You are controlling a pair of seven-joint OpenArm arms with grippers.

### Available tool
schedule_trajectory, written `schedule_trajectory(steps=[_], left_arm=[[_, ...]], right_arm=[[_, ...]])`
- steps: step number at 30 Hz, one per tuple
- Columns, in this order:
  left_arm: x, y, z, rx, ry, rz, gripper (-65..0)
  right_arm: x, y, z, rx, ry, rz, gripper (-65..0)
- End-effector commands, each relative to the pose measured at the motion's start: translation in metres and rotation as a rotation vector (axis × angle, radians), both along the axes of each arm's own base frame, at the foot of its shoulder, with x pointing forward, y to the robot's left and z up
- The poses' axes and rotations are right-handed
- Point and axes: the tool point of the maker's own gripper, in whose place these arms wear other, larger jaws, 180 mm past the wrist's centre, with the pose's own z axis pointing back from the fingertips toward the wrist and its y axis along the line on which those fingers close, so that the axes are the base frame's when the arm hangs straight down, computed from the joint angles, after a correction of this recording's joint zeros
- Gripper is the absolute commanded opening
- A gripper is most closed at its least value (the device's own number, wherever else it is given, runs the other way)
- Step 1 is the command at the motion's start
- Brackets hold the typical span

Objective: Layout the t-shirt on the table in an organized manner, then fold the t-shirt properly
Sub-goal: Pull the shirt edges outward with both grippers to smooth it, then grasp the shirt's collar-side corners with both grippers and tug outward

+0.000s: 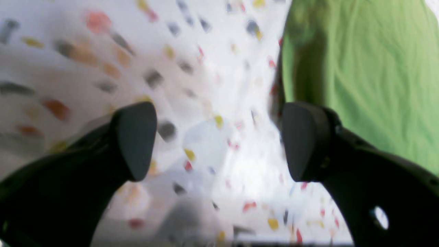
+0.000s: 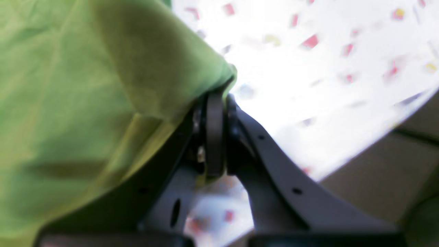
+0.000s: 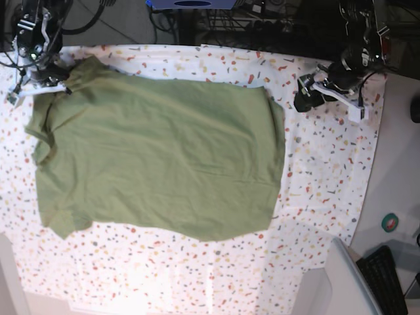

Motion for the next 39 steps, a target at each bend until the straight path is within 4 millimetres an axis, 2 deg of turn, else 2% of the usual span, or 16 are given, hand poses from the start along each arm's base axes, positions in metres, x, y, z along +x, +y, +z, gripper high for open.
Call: schedule_trajectory(steps=[1, 5, 8, 13, 17, 21, 23, 25, 30, 36, 39], left_arm=[[0.008, -0.004, 0.013, 0.004, -0.049, -0.031, -10.4], [-0.001, -0.033, 0.029, -0.006, -0.075, -0.114, -10.4], [-0.005, -0.052, 0.035, -0.022, -0.085, -0.163, -10.4], [-0.008, -0.062, 0.018, -0.074, -0.054, -0.118, -10.4], [-0.009, -0.075, -0.001, -0.122, -0.014, -0.098, -10.4], [-0.006, -0.081, 0.005, -0.129, -0.034, -0.107, -10.4], [-0.005, -0.079, 0.009, -0.121, -0.044, -0.110, -10.4], [-0.005, -0.074, 0.005, -0.119, -0.033, -0.097, -10.4], [0.012, -0.072, -0.009, -0.135, -0.018, -0.075, -10.4], [0.036, -0.073, -0.002, -0.144, -0.063, -0.070, -10.4], [0.047, -0.074, -0.002, -0.148, -0.070, -0.070, -10.4]], right_arm=[[0.005, -0.004, 0.006, 0.021, -0.047, -0.021, -65.0], [0.013, 0.014, 0.012, 0.196, -0.167, 0.010, -47.1], [0.023, 0.014, 0.027, 0.188, -0.223, 0.063, -39.5], [0.029, 0.010, 0.045, 0.158, -0.267, 0.084, -39.2], [0.030, 0.009, 0.048, 0.152, -0.275, 0.088, -39.3], [0.029, 0.001, 0.058, 0.063, -0.296, 0.113, -39.3], [0.031, -0.006, 0.075, -0.051, -0.327, 0.153, -39.3], [0.034, -0.008, 0.088, -0.149, -0.350, 0.190, -39.3], [0.046, 0.015, 0.090, -0.311, -0.302, 0.384, -39.3], [0.054, 0.045, 0.084, -0.290, -0.306, 0.472, -39.3], [0.062, 0.054, 0.072, -0.268, -0.295, 0.499, -39.3]])
